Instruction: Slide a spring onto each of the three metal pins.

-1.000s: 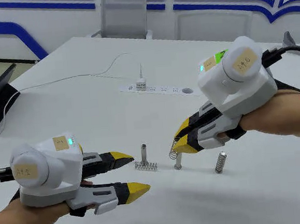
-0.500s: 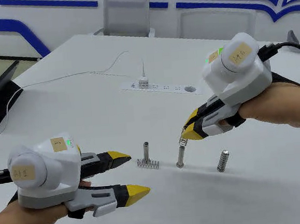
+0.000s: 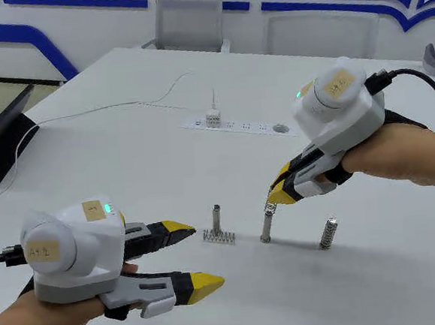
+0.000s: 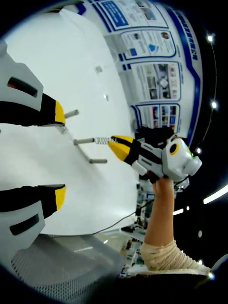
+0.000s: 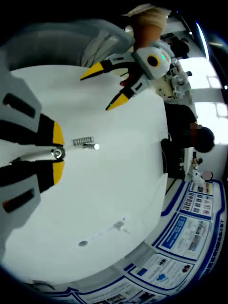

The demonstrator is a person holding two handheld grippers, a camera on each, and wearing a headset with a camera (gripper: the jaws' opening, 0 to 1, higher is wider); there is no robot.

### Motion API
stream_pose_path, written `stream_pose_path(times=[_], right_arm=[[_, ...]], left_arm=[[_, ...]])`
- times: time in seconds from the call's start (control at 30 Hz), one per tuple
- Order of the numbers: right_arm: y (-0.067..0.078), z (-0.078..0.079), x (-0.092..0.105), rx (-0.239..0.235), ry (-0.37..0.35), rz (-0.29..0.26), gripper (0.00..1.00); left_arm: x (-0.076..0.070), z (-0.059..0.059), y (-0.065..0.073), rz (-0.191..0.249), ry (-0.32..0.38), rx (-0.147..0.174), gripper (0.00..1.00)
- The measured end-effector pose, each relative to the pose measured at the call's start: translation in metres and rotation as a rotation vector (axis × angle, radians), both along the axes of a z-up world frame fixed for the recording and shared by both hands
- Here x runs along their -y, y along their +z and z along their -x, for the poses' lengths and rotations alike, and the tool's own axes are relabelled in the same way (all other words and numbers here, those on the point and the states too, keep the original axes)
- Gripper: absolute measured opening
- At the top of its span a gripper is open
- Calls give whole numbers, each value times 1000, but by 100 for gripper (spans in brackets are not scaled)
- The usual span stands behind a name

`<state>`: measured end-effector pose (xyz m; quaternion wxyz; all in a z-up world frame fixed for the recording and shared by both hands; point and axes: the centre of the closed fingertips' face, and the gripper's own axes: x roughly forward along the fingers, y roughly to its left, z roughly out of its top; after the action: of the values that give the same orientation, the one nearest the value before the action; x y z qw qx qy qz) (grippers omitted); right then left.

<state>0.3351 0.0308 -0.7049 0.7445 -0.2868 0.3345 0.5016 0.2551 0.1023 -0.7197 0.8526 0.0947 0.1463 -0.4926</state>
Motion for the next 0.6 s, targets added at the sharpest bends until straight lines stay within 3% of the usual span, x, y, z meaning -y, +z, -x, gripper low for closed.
stream_pose_path(times=[0.6], right_arm=[[-21, -3, -2, -30, 5, 49, 12]], left_arm=[[-1, 0, -3, -5, 0, -7, 49]])
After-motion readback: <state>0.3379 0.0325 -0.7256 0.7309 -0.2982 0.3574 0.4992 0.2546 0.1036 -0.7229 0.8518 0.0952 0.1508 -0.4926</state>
